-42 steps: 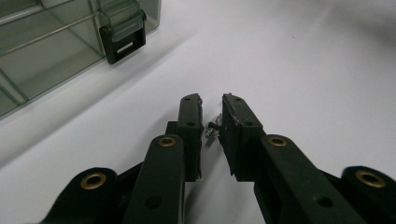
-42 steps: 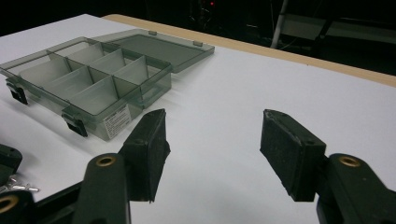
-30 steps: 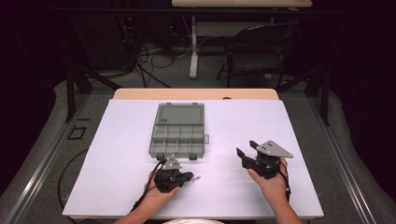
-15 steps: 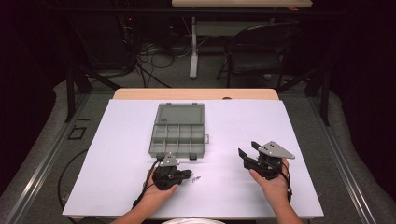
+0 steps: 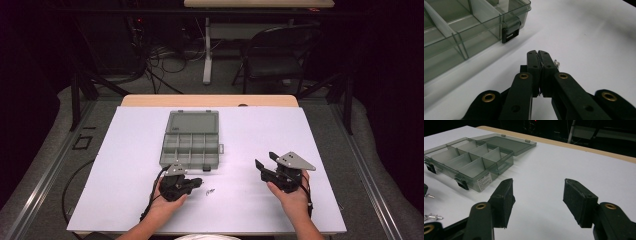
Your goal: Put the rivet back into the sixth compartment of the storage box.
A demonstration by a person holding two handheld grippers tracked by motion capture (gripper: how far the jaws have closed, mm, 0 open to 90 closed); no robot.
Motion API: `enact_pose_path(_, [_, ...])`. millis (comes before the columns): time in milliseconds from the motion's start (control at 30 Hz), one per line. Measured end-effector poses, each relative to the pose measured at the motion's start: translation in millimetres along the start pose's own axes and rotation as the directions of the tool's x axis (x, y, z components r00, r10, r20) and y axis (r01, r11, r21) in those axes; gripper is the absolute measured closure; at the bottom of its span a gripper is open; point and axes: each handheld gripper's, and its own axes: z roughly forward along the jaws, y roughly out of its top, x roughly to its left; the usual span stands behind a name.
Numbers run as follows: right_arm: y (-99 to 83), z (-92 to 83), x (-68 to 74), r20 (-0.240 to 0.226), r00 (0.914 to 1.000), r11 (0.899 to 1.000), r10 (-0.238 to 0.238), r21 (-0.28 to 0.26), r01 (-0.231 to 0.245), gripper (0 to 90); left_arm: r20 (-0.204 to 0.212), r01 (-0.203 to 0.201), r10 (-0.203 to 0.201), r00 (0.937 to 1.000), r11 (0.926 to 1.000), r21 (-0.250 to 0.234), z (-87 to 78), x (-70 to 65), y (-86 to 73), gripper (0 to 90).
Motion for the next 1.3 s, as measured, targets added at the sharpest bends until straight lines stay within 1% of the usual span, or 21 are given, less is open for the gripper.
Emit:
enact_pose_path(200, [-0.5, -2.2, -0.9, 0.008, 1.0, 1.0, 0.003, -0.002, -0.003, 40.6, -0.016, 0.003, -0.003, 0.9999, 0.9999, -0.012, -4.0, 2.7, 3.3, 88.9])
enact_pose_path(333, [-0.8, -2.9, -1.4, 0.01, 0.9999, 1.0, 0.008, 0.001, -0.008, 40.6, -0.01, 0.014, -0.014, 0.9999, 0.9997, -0.018, -6.8, 4.3, 5.1, 88.9])
enact_pose_path(433, [-1.0, -3.1, -1.4, 0.012, 0.9999, 1.0, 0.005, 0.001, -0.005, 40.6, -0.014, 0.019, -0.019, 0.9997, 0.9994, -0.029, -10.8, 6.6, 7.6, 88.8])
enact_pose_path(533, [-1.4, -2.7, -2.0, 0.013, 0.9999, 1.0, 0.007, 0.003, -0.007, 40.6, -0.017, 0.035, -0.036, 0.9992, 0.9984, -0.044, -15.5, 9.9, 10.1, 88.8])
enact_pose_path(733, [-1.5, -2.0, -2.0, 0.013, 0.9999, 1.0, 0.008, 0.003, -0.008, 40.6, -0.041, 0.039, -0.042, 0.9983, 0.9964, -0.076, -26.0, 17.3, 16.6, 88.8])
enact_pose_path(933, [-1.8, -1.3, -1.5, 0.009, 1.0, 1.0, 0.004, 0.012, -0.004, 40.7, -0.058, 0.067, -0.073, 0.9956, 0.9929, -0.099, -34.1, 27.6, 18.5, 88.8])
enact_pose_path(1167, [-2.0, -0.5, -1.2, 0.009, 1.0, 1.0, 0.003, 0.012, -0.003, 40.7, -0.089, 0.082, -0.093, 0.9917, 0.9892, -0.122, -42.6, 39.1, 23.6, 88.8])
enact_pose_path(1200, [-2.0, -0.4, -1.1, 0.01, 0.9999, 1.0, 0.002, 0.011, -0.003, 40.7, -0.1, 0.08, -0.093, 0.9906, 0.9889, -0.125, -43.4, 40.8, 25.0, 88.8])
enact_pose_path(1300, [-2.2, 0.2, -0.4, 0.006, 1.0, 1.0, 0.002, 0.011, -0.002, 40.7, -0.108, 0.091, -0.105, 0.9885, 0.9868, -0.134, -43.5, 47.2, 27.5, 88.8])
